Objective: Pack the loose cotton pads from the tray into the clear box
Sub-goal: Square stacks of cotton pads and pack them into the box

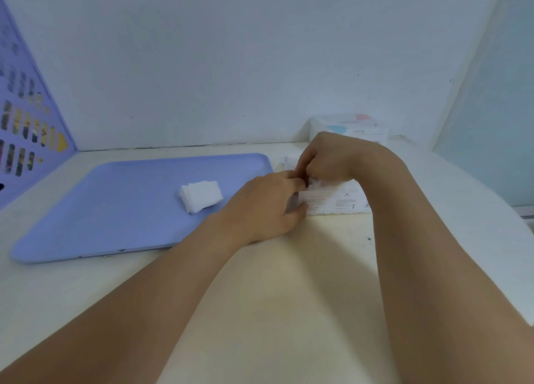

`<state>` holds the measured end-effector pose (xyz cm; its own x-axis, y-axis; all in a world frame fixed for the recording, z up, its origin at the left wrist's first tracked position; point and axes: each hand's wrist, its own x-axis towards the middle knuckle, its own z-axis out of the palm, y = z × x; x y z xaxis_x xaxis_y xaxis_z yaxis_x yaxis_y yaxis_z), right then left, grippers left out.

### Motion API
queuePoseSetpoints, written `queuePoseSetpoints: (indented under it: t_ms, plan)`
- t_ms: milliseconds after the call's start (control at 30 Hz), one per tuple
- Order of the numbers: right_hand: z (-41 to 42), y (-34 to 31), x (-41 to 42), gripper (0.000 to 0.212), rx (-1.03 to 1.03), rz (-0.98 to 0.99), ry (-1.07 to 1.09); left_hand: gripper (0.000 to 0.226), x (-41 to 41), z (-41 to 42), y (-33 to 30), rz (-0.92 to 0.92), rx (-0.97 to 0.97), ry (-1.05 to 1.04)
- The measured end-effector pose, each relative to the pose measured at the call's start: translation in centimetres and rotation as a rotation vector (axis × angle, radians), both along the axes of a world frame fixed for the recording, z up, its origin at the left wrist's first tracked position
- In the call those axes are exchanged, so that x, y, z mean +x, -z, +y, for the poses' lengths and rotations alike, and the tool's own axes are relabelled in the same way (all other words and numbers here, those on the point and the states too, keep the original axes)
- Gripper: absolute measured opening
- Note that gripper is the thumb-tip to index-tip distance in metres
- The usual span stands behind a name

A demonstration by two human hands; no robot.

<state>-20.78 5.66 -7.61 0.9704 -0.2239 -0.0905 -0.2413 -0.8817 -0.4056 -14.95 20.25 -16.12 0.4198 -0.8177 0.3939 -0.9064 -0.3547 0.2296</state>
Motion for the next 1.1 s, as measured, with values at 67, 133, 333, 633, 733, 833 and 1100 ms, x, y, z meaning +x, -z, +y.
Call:
queuePoseSetpoints:
  t_ms: [67, 133, 333, 633, 733, 833, 1100]
  plan:
    - [-0.2, 0.5, 0.6, 0.032, -0.036, 0.011, 0.027, 0.031, 0.2, 0.0, 0.1, 0.002, -0.003, -0.003]
    - [-0.3, 0.8, 1.1, 0.02, -0.112, 0.049, 0.039, 0.033, 0.2, -0.1, 0.2, 0.001, -0.014, -0.006]
    - [-0.2, 0.8, 1.2, 0.02, -0.288, 0.117, -0.038, 0.03, -0.2, -0.4, 0.2, -0.051, -0.007, -0.033]
    - [1.5, 1.8, 2.3, 0.028, -0.402, 0.133, -0.034, 0.033, 0.6, 0.1, 0.1, -0.058, -0.025, -0.046]
    - [1.8, 1.4, 2.2, 0.028, -0.259, -0.153, -0.042, 0.028, 0.4, 1.2, -0.7, 0.068, -0.084, 0.009]
    - [3.6, 0.5, 1.8, 0.03, -0.032, -0.552, -0.093, 0.02, 1.1, 4.2, -3.3, 0.249, -0.389, -0.084]
    - [9.2, 5.6, 4.4, 0.026, 0.285, -0.431, -0.179, 0.065, 7.0, 11.5, -2.4, 0.503, 0.183, -0.717]
